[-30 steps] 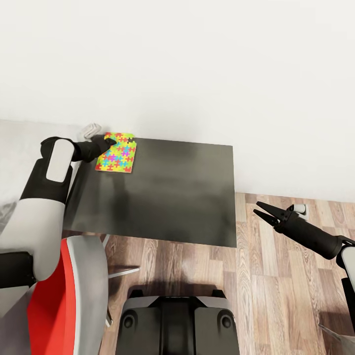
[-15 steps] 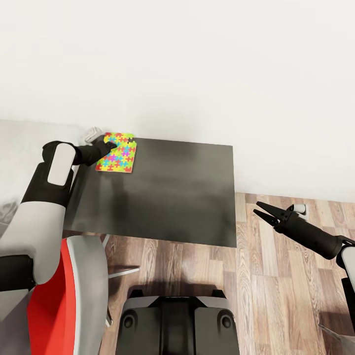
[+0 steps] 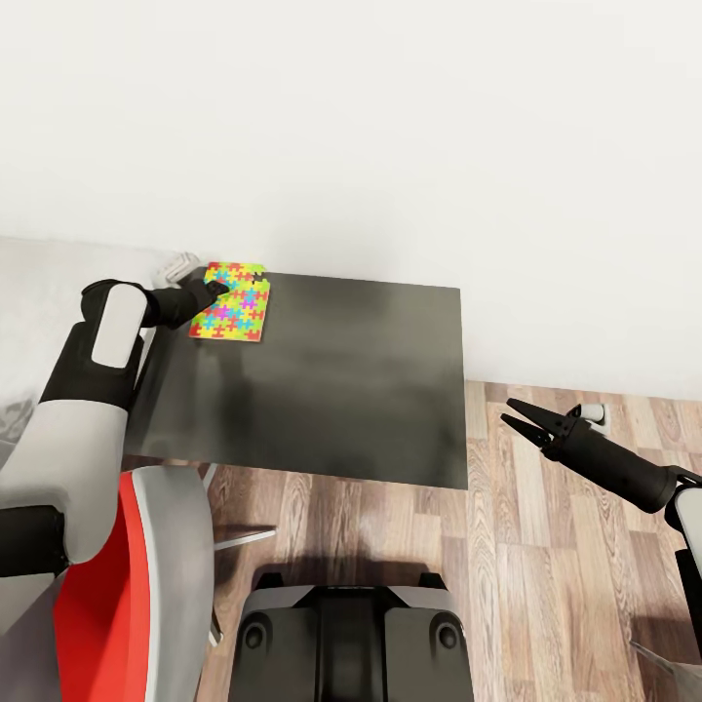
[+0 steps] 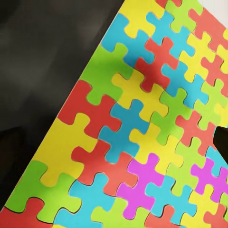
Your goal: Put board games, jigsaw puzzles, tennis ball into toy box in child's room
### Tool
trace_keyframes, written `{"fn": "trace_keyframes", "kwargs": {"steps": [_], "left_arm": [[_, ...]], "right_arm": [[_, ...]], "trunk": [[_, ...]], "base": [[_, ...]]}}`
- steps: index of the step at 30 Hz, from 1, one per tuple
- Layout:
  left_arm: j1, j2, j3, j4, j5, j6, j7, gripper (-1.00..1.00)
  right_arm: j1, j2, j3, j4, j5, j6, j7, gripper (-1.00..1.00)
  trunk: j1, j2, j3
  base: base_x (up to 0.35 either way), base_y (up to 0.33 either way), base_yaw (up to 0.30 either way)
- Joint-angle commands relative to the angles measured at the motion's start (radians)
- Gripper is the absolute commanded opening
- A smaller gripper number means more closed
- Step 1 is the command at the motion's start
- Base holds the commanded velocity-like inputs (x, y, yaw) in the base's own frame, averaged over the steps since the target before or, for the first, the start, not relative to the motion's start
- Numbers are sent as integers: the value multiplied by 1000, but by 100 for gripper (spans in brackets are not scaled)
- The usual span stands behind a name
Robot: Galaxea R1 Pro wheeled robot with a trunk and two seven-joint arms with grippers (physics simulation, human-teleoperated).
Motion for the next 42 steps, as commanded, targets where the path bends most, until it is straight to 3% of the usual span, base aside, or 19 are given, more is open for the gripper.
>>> {"fn": "trace_keyframes", "kwargs": {"steps": [1, 12, 30, 42], "left_arm": [[0, 1, 1, -1, 11, 3, 9, 100], [4, 1, 0, -4, 11, 3, 7, 100], [13, -3, 0, -4, 12, 2, 3, 100], [16, -6, 0, -5, 14, 3, 3, 100]], "right_arm": [[-1, 0, -1, 0, 5, 5, 6, 100], [-1, -1, -2, 0, 5, 5, 6, 100], [-1, -4, -3, 0, 5, 5, 6, 100], [-1, -2, -3, 0, 5, 5, 6, 100]], "trunk": [[1, -2, -1], [1, -2, -1], [1, -2, -7], [1, -2, -8]], "base": [[0, 0, 0], [0, 0, -43], [0, 0, -213], [0, 0, -47]]}}
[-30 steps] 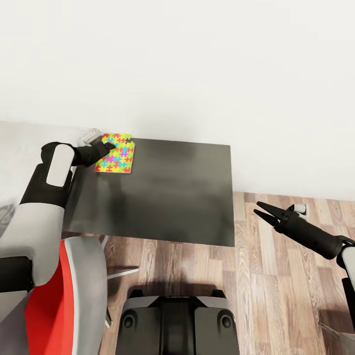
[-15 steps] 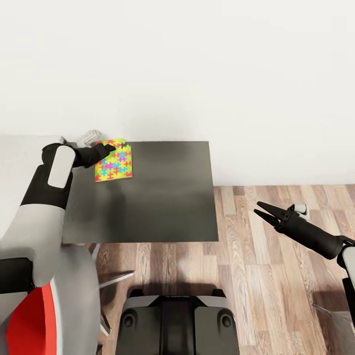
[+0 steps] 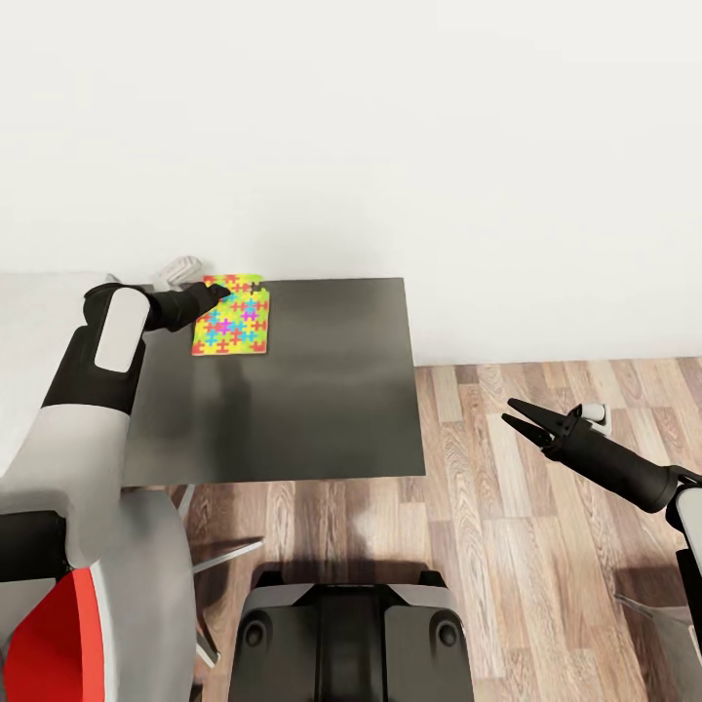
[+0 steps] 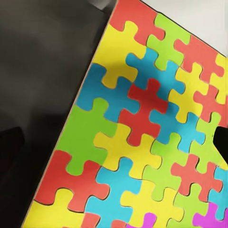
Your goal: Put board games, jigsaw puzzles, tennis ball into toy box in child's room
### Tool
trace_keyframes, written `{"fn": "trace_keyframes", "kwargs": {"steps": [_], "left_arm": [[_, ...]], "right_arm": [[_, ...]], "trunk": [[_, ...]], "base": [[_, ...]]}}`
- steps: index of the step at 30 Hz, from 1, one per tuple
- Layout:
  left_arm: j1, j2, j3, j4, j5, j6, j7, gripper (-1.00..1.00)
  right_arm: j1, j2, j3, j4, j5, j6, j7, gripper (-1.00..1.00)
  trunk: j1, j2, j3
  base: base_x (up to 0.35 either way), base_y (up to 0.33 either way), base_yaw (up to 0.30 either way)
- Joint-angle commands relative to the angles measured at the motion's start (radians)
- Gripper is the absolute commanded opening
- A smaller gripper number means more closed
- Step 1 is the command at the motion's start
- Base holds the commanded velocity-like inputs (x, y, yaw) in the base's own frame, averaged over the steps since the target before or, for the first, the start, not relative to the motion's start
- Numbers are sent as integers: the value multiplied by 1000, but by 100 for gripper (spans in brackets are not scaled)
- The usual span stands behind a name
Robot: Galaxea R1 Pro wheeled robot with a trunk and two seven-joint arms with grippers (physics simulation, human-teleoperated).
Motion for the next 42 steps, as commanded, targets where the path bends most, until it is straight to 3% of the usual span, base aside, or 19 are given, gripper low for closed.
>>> {"fn": "trace_keyframes", "kwargs": {"steps": [1, 18, 42], "left_arm": [[0, 0, 0, 12, 29, 1, 8, 100], [2, -2, 0, 11, 34, -1, 7, 100], [12, -3, 3, 7, 37, -1, 5, 100]], "right_arm": [[-1, 0, -1, 0, 5, 5, 6, 100], [-1, 0, -1, 0, 5, 5, 6, 100], [-2, 1, 0, 0, 5, 5, 6, 100]], "trunk": [[1, -1, -1], [1, -1, -1], [1, -1, -1]], "base": [[0, 0, -14], [0, 0, -39], [0, 0, -249]]}}
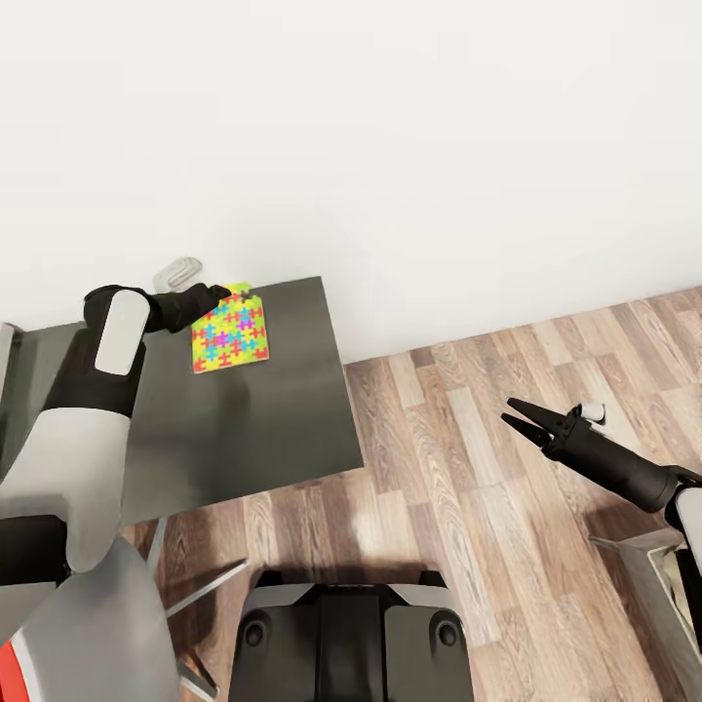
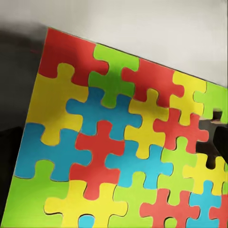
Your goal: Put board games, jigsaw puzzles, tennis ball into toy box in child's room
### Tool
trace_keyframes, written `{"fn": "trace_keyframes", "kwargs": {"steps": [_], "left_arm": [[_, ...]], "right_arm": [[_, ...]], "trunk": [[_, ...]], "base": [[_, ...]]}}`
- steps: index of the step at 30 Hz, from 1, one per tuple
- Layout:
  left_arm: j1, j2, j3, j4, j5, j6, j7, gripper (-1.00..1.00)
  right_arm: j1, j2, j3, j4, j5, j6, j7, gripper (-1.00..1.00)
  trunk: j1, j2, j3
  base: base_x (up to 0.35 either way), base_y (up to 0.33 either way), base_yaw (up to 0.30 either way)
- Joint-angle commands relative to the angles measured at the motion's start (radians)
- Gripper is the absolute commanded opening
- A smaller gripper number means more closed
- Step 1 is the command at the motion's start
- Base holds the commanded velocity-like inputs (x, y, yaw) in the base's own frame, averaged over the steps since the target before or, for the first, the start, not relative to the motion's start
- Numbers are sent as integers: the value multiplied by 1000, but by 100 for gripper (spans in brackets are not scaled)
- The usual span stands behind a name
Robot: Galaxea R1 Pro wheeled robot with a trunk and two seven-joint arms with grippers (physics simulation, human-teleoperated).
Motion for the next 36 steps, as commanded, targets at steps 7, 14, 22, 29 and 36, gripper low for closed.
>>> {"fn": "trace_keyframes", "kwargs": {"steps": [7, 14, 22, 29, 36], "left_arm": [[2, 0, 0, 22, 38, -1, 7, 100], [2, 0, 1, 21, 38, -1, 7, 100], [13, 23, 13, -18, 6, 2, 11, 100], [13, 32, 13, -18, 6, 2, 11, 100], [13, 32, 13, -18, 6, 2, 11, 100]], "right_arm": [[-1, 1, -1, 0, 6, 5, 6, 100], [0, 1, -1, 0, 6, 5, 6, 100], [-23, 7, -14, 5, 4, 5, 2, 100], [-26, 7, -14, 5, 4, 5, 2, 100], [-26, 7, -14, 5, 4, 5, 2, 100]], "trunk": [[1, -1, -1], [1, -1, -1], [1, -1, -1], [1, -1, -1], [1, -1, -1]], "base": [[0, 0, -234], [0, 0, -93], [0, 0, -18], [0, 0, 0], [0, 0, 0]]}}
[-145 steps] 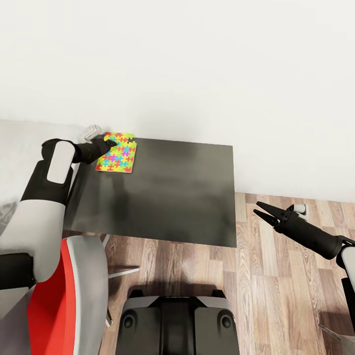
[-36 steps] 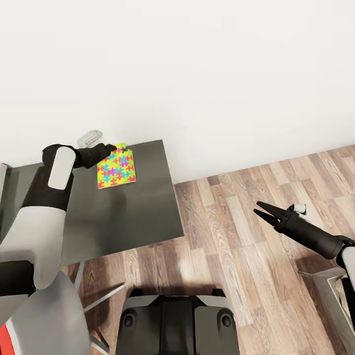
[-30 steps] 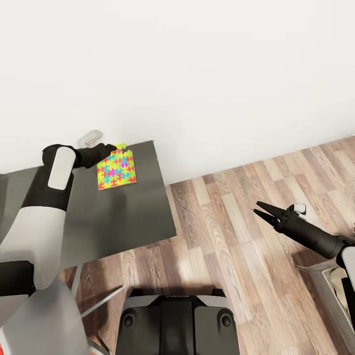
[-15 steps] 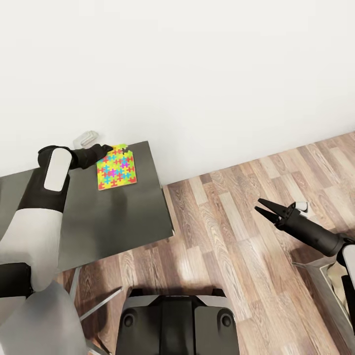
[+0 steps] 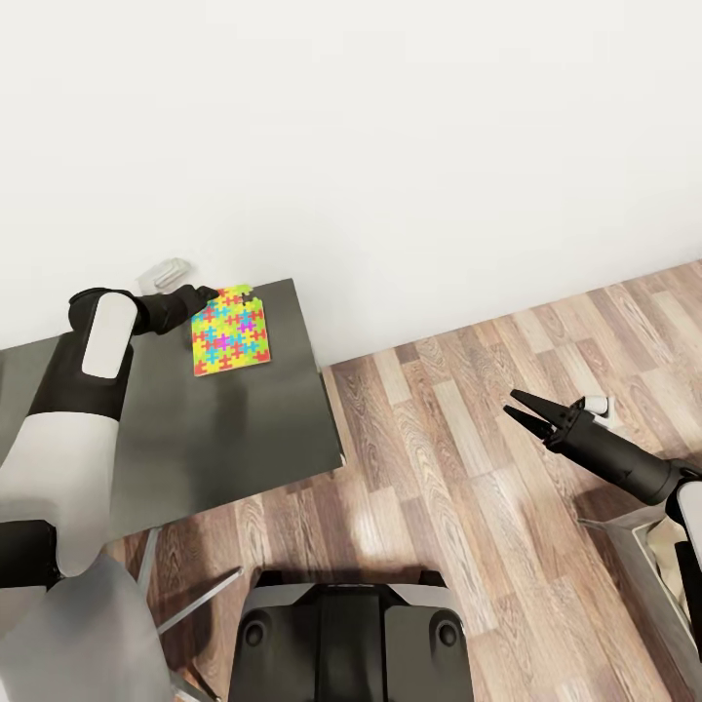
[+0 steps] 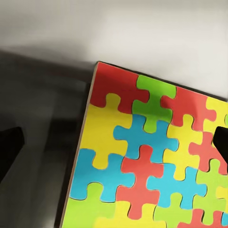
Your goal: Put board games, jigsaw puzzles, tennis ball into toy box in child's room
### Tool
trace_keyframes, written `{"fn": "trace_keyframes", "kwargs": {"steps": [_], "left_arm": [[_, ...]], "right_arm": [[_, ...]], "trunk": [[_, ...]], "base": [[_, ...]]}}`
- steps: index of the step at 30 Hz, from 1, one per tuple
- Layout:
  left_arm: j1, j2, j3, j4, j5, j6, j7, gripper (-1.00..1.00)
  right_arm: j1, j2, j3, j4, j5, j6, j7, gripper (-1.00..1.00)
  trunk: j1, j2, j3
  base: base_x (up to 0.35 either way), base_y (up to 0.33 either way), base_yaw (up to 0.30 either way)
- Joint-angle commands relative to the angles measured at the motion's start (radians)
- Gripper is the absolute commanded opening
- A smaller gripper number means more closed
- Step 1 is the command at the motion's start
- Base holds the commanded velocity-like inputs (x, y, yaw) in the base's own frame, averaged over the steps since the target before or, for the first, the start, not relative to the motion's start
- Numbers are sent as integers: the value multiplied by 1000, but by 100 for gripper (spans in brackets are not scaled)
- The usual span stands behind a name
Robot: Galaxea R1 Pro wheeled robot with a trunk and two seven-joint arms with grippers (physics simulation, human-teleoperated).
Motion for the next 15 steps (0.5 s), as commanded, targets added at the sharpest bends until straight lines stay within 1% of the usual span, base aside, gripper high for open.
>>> {"fn": "trace_keyframes", "kwargs": {"steps": [1, 15], "left_arm": [[-1, 0, 0, -1, 11, 3, 9, 100], [-1, 0, 0, -1, 11, 3, 9, 100]], "right_arm": [[-1, 0, -1, 0, 5, 5, 6, 100], [-1, 0, -1, 0, 5, 5, 6, 100]], "trunk": [[1, -2, -1], [1, -2, -1]], "base": [[0, 0, 0], [0, 0, 0]]}}
